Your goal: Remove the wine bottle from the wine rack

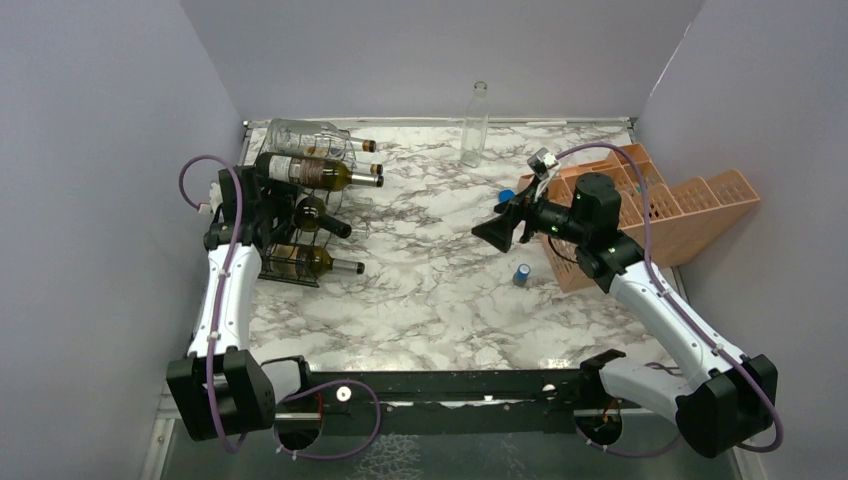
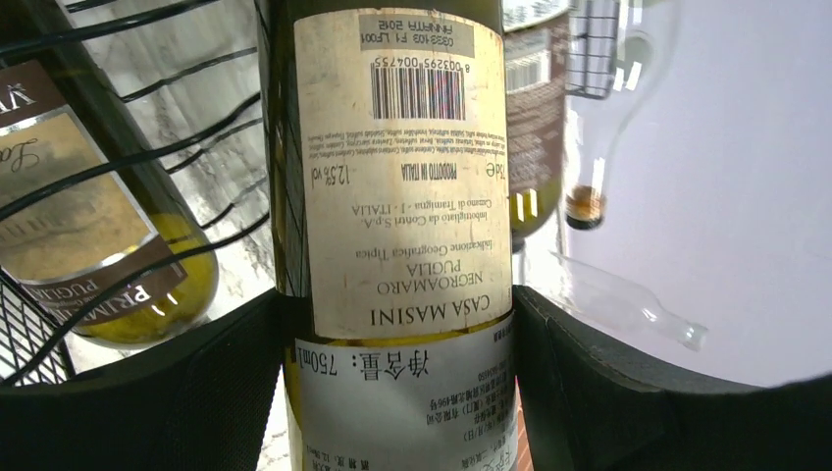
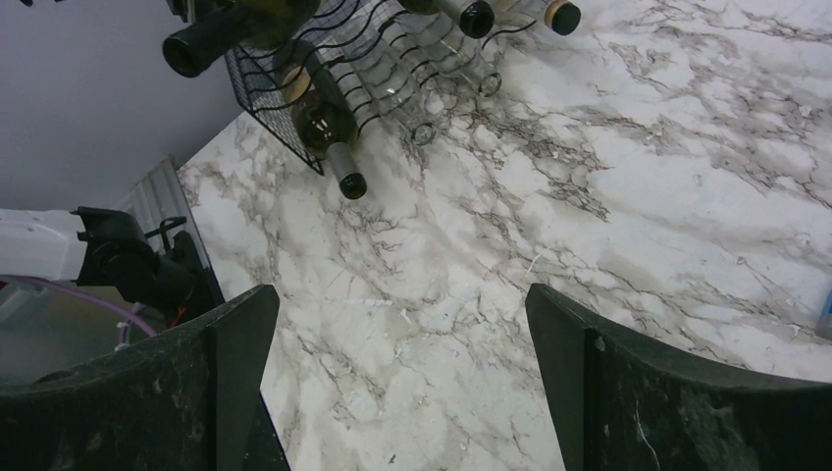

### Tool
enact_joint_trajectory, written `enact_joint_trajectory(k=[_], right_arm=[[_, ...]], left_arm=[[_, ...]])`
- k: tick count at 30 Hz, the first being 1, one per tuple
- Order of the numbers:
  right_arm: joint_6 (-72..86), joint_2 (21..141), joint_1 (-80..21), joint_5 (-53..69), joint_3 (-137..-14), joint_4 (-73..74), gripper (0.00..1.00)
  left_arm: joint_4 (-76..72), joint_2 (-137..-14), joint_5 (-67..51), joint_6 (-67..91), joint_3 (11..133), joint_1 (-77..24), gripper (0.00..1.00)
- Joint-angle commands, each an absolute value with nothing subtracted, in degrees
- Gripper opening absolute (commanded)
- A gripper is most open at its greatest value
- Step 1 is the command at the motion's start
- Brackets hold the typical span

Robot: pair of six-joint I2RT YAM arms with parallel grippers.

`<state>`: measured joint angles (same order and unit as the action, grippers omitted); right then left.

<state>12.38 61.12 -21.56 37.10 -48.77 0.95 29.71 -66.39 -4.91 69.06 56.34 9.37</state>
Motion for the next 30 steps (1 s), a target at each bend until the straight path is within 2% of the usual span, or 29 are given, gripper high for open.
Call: enact_joint_trajectory(k=[1,6,14,22,26,30], right_arm=[[12.0,61.8,-21.4,41.3,-48.5,-1.5,1.0],[11.9,62.2,-21.4,42.8,-48.6,-1.0,1.0],[12.3,64.3,-21.4,45.9,-50.5,-0.2,0.99],[13.8,64.5,-21.5,46.8,-51.5,-0.4,0.99],[13.8,64.1,-22.8,46.1,-51.8,-0.6,1.0],[10.8,63.4,-25.6,43.3,-53.6,1.5,1.0]], left_arm=[[24.7,-59.5,-7.2,67.0,57.1,9.7,0.57],[24.7,-55.8,-8.6,65.8,57.4,9.7,0.51],[25.1,-53.2,-13.4,64.4,59.4,9.5,0.5],[23.1,-59.1,-24.3,60.6,65.7,7.1,0.5],[17.8,-62.0,-30.9,62.8,63.9,2.5,0.5],[11.9,-65.4,-33.2,63.9,61.8,-6.3,0.5]])
